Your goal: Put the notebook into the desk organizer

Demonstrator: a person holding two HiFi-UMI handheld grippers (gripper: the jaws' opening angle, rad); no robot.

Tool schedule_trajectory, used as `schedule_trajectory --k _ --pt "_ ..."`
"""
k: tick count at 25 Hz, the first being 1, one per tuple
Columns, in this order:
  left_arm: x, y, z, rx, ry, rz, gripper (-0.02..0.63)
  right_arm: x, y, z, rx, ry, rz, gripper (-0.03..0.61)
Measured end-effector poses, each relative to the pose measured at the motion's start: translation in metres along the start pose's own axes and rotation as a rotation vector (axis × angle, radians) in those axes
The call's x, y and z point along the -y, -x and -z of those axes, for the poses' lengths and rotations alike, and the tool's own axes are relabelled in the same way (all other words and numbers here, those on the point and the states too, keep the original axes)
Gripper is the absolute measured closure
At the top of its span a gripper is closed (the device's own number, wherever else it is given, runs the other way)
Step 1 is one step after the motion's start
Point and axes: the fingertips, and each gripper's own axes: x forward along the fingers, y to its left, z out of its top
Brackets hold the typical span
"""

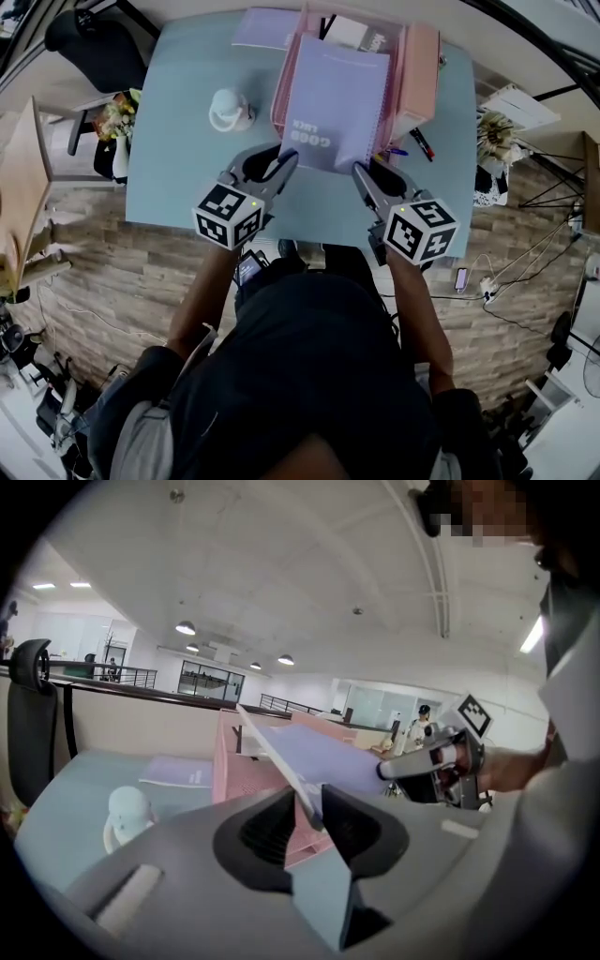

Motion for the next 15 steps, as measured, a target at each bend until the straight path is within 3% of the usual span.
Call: schedule_trajectory --k 15 --pt "0.031 0.056 0.017 -0.004 -0.054 0.043 0.462 -0.050 0.031 0.032 0.027 0.043 0.009 0.488"
